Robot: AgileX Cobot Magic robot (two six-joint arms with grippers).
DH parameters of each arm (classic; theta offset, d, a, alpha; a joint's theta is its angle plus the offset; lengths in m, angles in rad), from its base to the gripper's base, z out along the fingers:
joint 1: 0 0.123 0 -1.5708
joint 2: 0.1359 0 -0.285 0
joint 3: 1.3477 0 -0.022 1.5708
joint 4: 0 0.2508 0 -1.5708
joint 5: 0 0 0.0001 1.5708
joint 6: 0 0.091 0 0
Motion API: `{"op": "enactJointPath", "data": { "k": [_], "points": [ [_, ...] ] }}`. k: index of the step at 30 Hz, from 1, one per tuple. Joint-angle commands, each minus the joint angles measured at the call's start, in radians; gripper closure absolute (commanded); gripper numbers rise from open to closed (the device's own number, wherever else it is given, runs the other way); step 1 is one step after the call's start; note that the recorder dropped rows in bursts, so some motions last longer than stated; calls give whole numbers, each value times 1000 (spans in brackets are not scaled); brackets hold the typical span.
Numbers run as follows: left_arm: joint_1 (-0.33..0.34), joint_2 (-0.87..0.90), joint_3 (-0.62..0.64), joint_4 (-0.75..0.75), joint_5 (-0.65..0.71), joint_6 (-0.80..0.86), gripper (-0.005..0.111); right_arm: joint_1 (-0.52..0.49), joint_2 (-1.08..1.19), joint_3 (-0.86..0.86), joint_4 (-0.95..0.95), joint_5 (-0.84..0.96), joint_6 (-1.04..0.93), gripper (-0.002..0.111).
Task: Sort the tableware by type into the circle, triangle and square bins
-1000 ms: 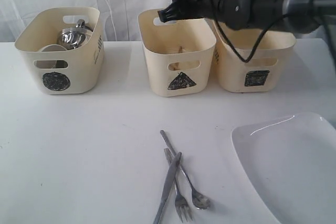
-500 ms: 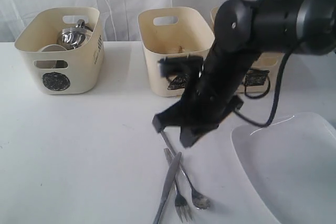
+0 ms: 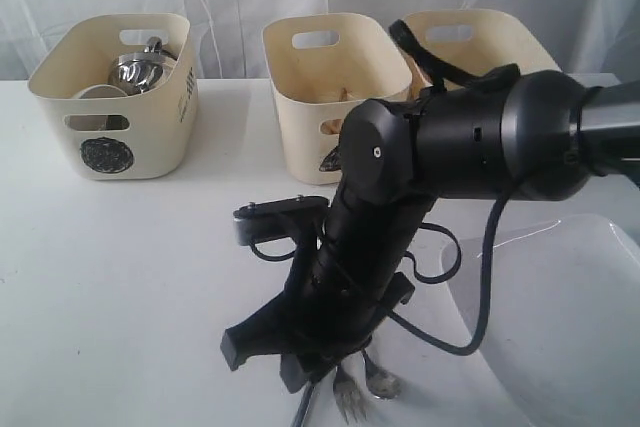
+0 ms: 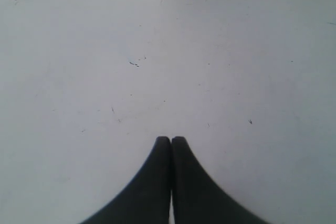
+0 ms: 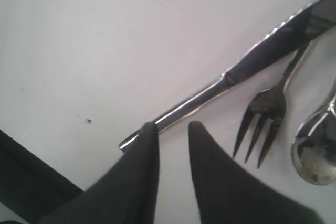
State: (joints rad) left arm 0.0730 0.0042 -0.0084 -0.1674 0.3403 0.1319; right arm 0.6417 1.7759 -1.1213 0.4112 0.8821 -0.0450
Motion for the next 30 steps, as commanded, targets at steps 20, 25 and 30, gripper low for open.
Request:
{"op": "enactJointPath", "data": {
  "k": [20,25,30],
  "points": [
    [-5,-4,8,-9,16,0,107,26,181,5,5,-124,420,69],
    [-5,-4,8,-9,16,0,107,26,225,5,-106,-128,453,69],
    [-5,-4,8,-9,16,0,107,26,265,5,-150,-99,453,69]
  ]
}}
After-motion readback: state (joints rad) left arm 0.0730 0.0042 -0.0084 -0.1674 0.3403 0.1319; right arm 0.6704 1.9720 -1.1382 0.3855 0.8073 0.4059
